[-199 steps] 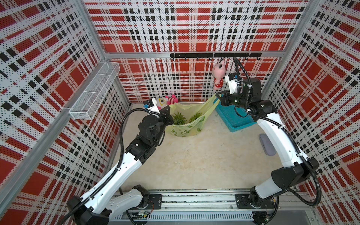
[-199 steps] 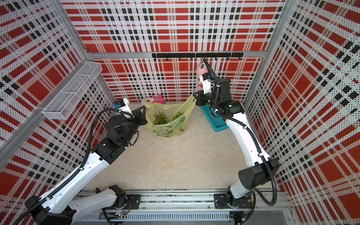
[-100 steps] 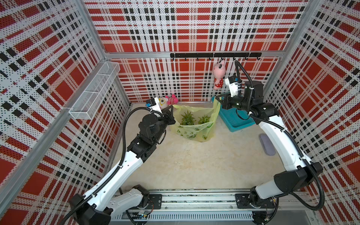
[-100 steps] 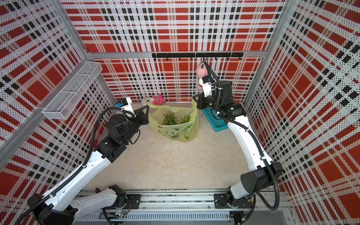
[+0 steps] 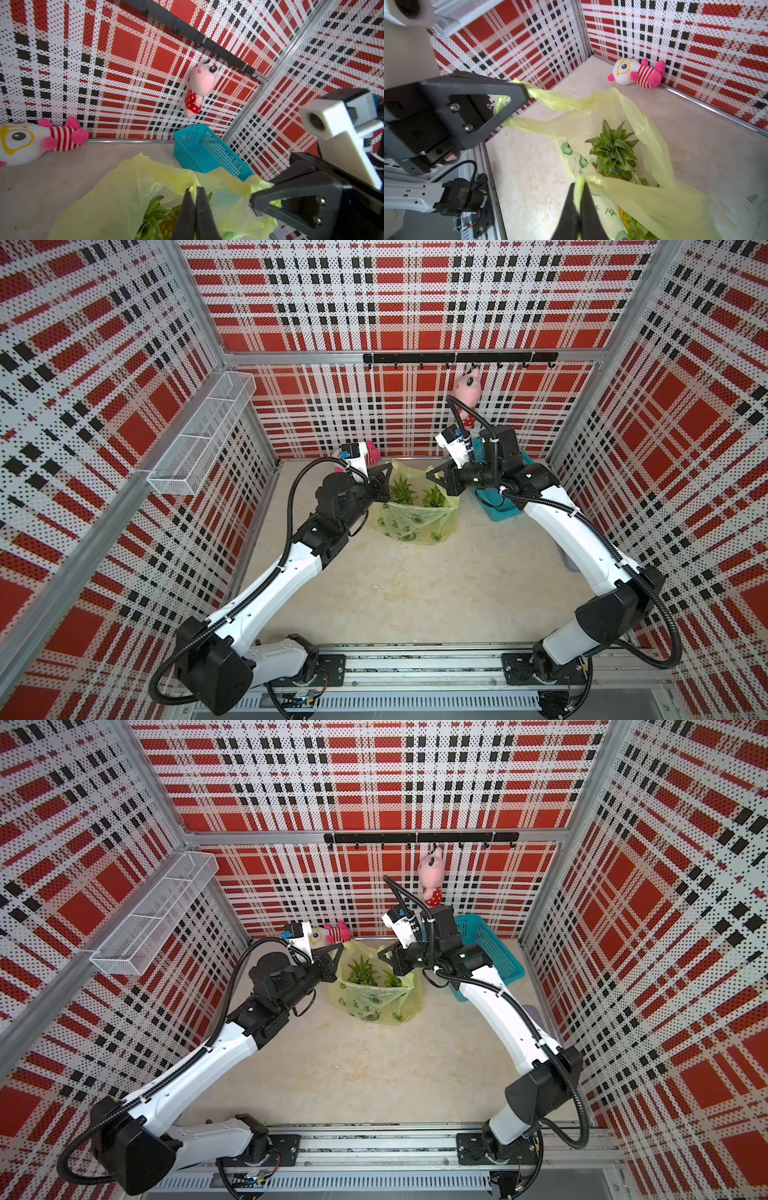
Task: Place the pineapple into a plastic bag & tie a knot
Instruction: Adjust the plastic bag at the center of the board.
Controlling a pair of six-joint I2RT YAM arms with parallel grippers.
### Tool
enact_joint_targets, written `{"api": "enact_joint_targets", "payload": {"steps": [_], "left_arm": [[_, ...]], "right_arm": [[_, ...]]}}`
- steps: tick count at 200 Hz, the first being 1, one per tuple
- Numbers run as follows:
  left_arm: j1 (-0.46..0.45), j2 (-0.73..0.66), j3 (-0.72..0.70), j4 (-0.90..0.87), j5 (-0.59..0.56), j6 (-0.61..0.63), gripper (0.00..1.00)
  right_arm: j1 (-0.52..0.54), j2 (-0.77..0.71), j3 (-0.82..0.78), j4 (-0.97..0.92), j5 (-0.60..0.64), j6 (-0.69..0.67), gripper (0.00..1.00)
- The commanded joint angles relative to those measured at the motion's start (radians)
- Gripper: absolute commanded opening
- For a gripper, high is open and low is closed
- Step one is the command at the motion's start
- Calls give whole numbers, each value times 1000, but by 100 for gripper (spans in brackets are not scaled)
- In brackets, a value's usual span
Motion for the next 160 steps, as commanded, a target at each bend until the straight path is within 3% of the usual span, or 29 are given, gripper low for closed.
{"api": "enact_joint_targets", "payload": {"steps": [1,12,28,43,62,96,124,160], "left_arm": [[36,1,47,28,55,29,2],[55,-7,45,26,75,32,3],[76,-23,36,20,106,47,12],[94,-50,17,15,132,60,34],[122,-100,-18,26,168,58,56],[220,-204,-83,79,195,-26,82],[350,-251,-152,122,189,-128,92],[468,-290,-247,111,149,-190,97]], "right_arm": [[-7,-56,50,-37,150,-26,32],[-9,-92,48,-32,213,-23,52],[-12,-140,38,-14,280,-12,67],[-13,-171,29,5,327,7,76],[-13,-174,51,4,362,39,79],[2,-112,149,-26,398,63,80],[81,-12,283,-65,410,50,80],[248,125,435,-123,396,5,80]]}}
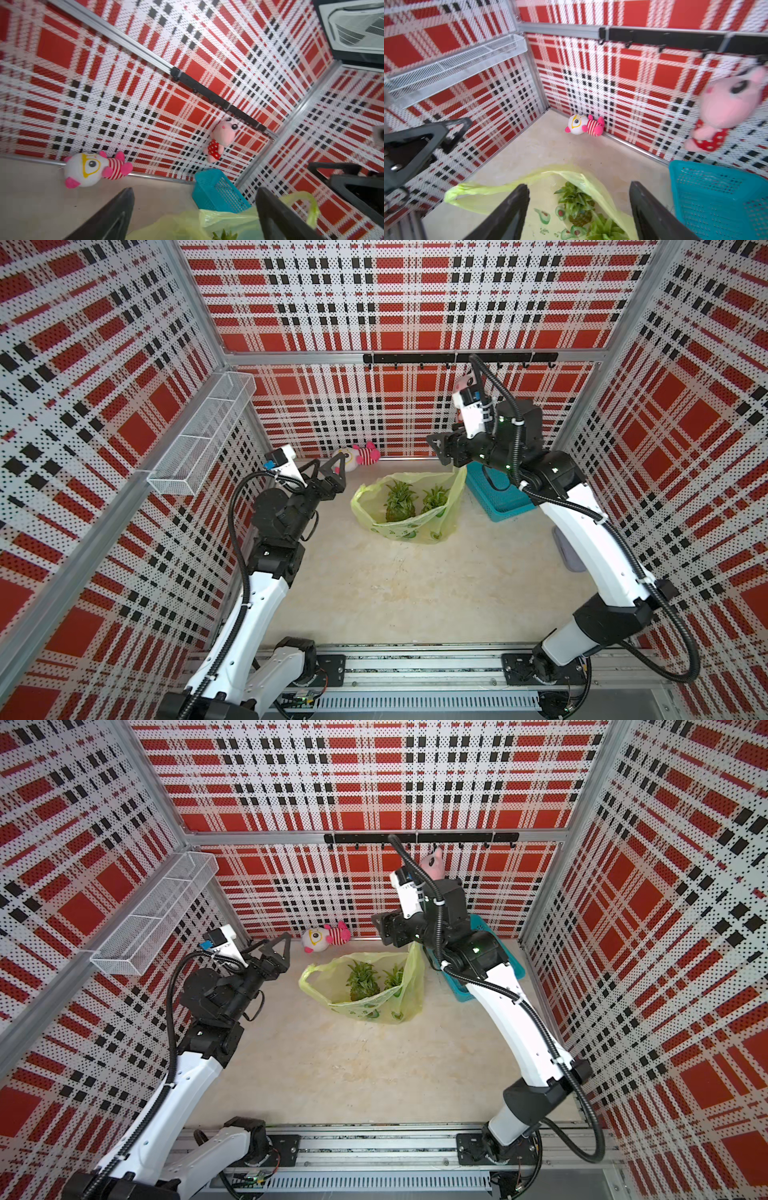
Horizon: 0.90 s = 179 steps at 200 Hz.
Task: Place the pineapple into a plastic bag & tie a knot
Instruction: Cross the plastic bag at the center of the board.
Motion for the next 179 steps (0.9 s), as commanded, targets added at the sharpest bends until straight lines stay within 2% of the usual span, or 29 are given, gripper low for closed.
{"api": "enact_joint_targets", "payload": {"steps": [1,37,82,156,179], "left_arm": [[56,-22,-53,4,-20,-62,97],[93,-49,-86,-61,-75,-38,99],[96,-50,-89,-108,-100,0,98],[97,-51,-90,-121,-102,15,98],[97,-50,-90,-122,-102,17,98]], "right_arm": [[103,78,78,-71,-8,-42,80],[208,163,117,-96,-37,-90,81],[253,210,103,-59,-106,-136,84],[286,279,115,-20,-139,-221,86],[287,304,131,-30,-133,-224,81]]}}
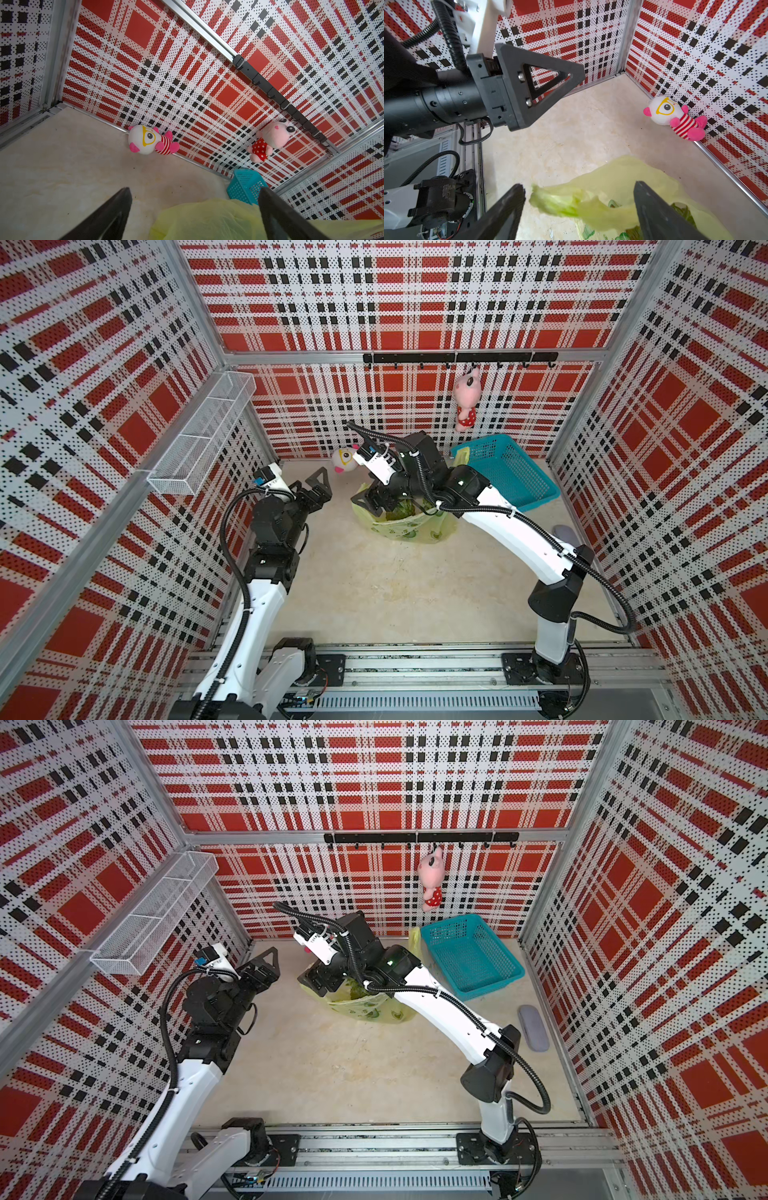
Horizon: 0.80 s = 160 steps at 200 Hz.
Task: Place the pineapple into a plastic bag & tie a knot
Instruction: Cross the plastic bag at the center of the board.
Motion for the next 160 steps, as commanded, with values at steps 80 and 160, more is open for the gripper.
{"api": "enact_joint_targets", "payload": {"steps": [80,160], "left_arm": [[-6,-13,3,-10,32,55,98],[-413,-9,42,21,-91,331,99]], "right_arm": [[-56,-23,13,86,2,31,4],[-313,15,74,64,-275,76,0]]}}
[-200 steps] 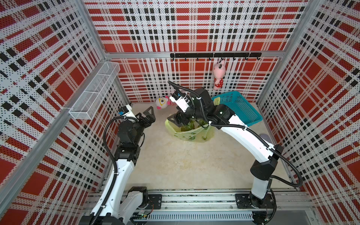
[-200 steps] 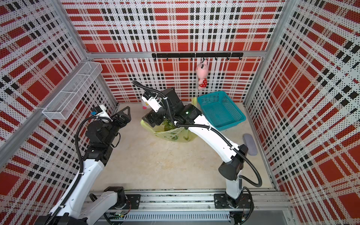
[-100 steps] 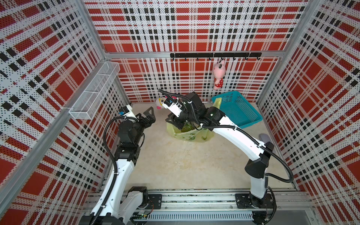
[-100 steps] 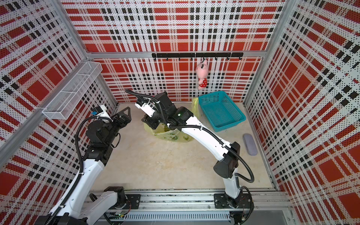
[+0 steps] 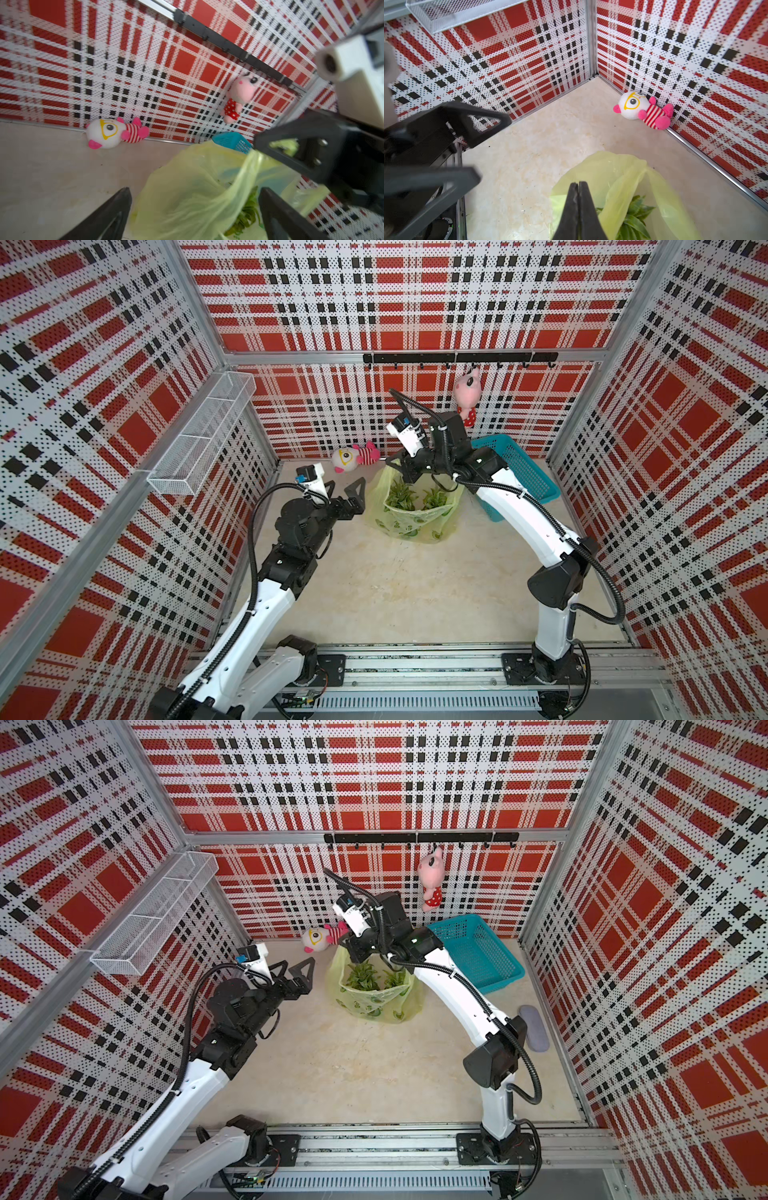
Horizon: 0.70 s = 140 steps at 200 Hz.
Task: Place the pineapple into a plastic bag & tie a knot
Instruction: Cross the plastic bag at the center of the board.
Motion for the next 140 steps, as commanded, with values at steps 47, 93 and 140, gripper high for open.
{"api": "enact_joint_targets", "payload": {"steps": [47,93,140], "left_arm": [[-291,42,-27,283,36,220,98],[-492,243,7,468,-93,343,98],[-560,424,7,736,-139,360,97]], "right_arm": [[-108,39,89,26,-172,37,0],[-117,56,98,62,-178,82,0],[-156,77,99,119,-205,180,0]]}}
